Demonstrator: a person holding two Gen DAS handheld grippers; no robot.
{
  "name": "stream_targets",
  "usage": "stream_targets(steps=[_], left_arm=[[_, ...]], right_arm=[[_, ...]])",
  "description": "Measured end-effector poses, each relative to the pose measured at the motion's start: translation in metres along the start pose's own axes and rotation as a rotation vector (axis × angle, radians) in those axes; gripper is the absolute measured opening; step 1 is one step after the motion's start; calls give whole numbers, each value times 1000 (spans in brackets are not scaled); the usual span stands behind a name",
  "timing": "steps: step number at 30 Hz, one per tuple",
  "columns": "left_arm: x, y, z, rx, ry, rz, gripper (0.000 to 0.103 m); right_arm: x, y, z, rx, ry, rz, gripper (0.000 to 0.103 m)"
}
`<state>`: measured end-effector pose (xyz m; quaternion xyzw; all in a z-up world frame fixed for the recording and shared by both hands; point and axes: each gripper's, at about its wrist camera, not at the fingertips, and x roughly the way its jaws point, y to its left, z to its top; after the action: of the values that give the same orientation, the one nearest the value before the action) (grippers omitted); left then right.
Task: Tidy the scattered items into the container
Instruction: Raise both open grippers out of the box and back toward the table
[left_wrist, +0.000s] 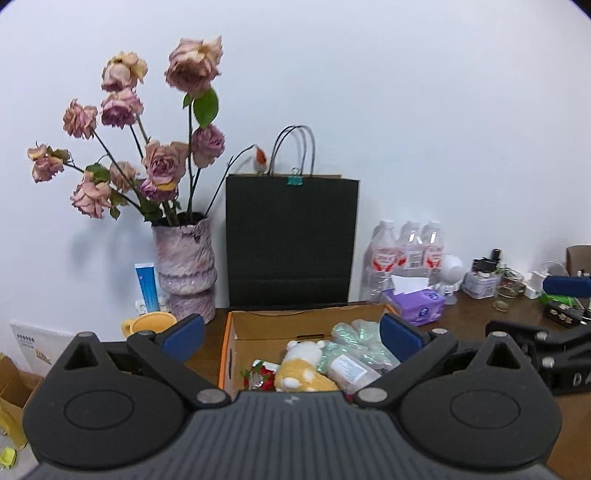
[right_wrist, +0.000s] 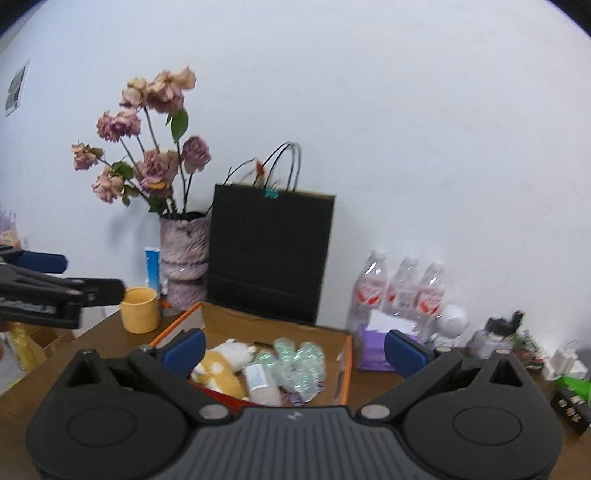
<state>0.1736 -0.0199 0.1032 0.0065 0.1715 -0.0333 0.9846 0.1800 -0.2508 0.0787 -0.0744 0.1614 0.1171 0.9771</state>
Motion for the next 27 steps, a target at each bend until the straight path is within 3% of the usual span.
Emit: stream_targets(steps=[10,21,27], left_arm=[[-40,-2,-43,-20,-48,-43,103],[-36,12,-92,-95,47,-10,103],[-40,11,-108,-115,43,-16,103]], right_arm=[[-40,-7,-44,21,-40,7,103],[-47,-1,-94,17,-38,-2,103],[-39,5,-114,25,-18,-8,103]])
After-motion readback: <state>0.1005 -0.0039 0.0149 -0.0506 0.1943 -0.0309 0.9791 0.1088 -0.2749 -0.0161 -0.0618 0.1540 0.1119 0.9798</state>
